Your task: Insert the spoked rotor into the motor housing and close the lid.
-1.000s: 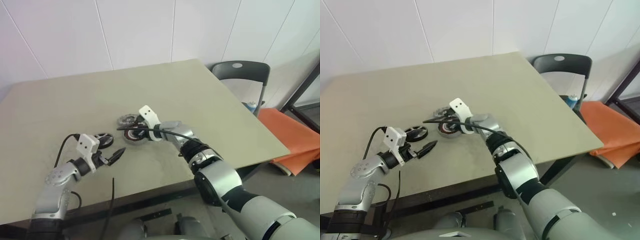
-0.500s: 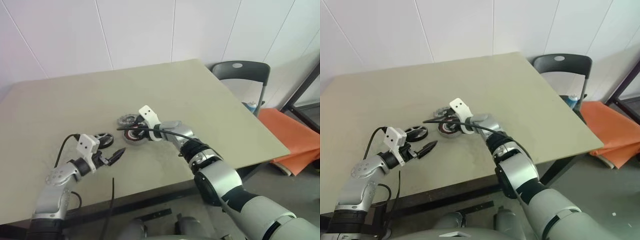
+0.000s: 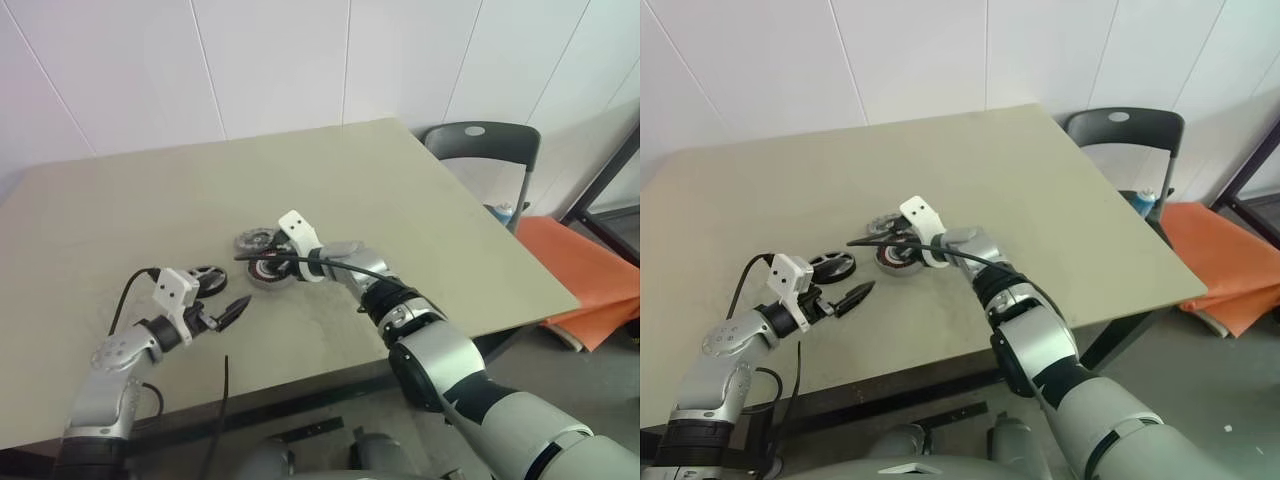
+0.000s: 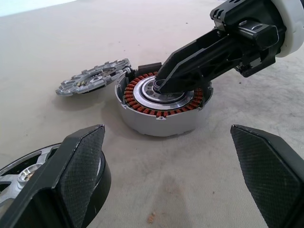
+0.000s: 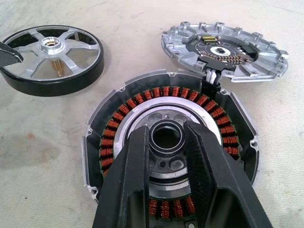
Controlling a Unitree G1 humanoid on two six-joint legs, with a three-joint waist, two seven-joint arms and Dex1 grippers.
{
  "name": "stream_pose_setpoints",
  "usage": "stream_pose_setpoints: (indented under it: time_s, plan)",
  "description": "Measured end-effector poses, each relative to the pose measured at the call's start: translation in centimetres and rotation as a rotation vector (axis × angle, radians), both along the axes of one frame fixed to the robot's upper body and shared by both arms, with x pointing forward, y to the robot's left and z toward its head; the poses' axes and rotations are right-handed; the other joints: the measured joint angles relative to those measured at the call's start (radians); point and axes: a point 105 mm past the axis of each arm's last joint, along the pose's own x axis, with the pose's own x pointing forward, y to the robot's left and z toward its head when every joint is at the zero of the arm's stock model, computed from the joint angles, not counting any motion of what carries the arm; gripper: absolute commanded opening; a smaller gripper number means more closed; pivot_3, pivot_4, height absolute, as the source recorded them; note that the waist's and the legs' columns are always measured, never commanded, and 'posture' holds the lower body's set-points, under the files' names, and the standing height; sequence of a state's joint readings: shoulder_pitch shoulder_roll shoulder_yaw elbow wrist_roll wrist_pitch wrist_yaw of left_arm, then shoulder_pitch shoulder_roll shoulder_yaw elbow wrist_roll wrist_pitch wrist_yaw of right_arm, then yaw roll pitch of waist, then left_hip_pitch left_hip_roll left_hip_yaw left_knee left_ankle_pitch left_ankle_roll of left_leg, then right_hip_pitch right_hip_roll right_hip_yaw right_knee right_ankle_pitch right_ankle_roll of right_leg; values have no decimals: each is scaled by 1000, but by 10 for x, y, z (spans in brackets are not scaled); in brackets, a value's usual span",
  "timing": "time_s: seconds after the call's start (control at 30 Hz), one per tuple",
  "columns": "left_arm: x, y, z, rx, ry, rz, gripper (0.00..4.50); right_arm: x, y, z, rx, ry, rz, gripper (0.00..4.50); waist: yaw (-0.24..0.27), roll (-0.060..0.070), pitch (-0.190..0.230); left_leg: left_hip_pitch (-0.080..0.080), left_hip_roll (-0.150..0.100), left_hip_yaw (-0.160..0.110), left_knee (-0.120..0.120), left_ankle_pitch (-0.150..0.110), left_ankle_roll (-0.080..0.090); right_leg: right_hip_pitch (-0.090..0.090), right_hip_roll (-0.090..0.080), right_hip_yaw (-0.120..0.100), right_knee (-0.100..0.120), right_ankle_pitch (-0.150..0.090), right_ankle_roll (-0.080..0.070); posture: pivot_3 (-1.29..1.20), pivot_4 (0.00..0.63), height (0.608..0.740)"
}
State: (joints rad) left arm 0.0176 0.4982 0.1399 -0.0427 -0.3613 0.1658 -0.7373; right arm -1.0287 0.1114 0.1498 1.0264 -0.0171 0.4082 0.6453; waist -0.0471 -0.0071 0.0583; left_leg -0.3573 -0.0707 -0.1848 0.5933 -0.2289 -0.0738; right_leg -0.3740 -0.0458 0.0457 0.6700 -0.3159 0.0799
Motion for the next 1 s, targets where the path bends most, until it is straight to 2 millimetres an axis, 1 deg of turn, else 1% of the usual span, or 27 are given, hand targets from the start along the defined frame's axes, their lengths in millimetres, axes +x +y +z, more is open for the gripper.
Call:
stream_pose_setpoints:
  time_s: [1.0]
  plan:
    - [-2,1,-2,0,8,2,4500,0,1,0,0,0,1,701,0,0,0,0,0,0,0,0,0,0,0,0,0,0,0,0,0,740]
